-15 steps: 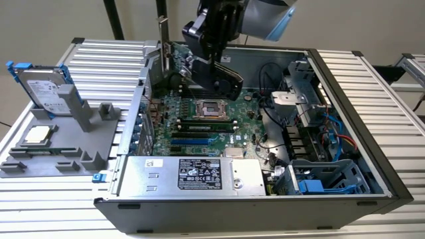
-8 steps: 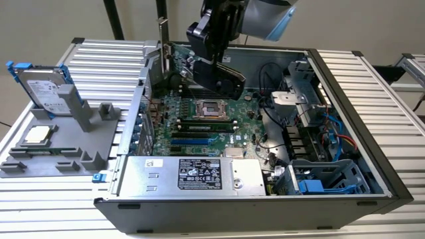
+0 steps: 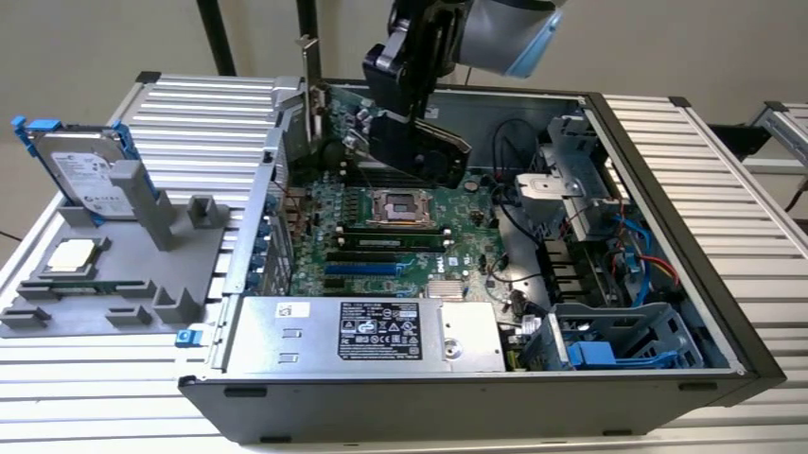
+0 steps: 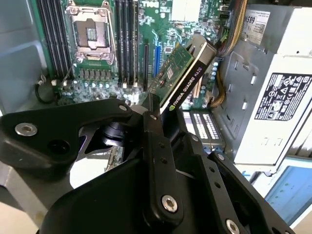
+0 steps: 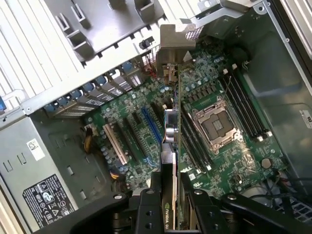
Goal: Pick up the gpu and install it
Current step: 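Insert the gpu into the slot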
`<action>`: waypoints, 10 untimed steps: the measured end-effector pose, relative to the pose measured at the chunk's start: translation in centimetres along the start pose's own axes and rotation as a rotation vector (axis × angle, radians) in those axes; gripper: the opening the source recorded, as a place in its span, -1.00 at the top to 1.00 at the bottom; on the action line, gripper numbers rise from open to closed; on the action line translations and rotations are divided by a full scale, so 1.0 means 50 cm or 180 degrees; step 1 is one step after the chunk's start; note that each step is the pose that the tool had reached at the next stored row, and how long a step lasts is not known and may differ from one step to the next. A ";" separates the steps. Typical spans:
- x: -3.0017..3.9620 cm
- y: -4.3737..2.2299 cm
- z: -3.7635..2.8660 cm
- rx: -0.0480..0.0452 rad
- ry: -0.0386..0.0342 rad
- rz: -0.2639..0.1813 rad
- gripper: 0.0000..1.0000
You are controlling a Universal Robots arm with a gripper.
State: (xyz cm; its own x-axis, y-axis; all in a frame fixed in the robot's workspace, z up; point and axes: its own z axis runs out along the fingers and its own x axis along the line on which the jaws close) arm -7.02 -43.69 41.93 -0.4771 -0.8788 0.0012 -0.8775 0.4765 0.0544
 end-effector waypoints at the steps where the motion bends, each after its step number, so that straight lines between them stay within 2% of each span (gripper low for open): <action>1: 0.000 -0.001 0.000 0.0000 0.0001 -0.0025 1.00; 10: -0.003 -0.006 0.000 0.0000 0.0015 -0.0277 1.00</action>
State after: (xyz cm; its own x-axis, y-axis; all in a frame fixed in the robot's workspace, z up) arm -6.70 -43.69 41.93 -0.3988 -0.9170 0.0012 -0.9156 0.3983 0.0544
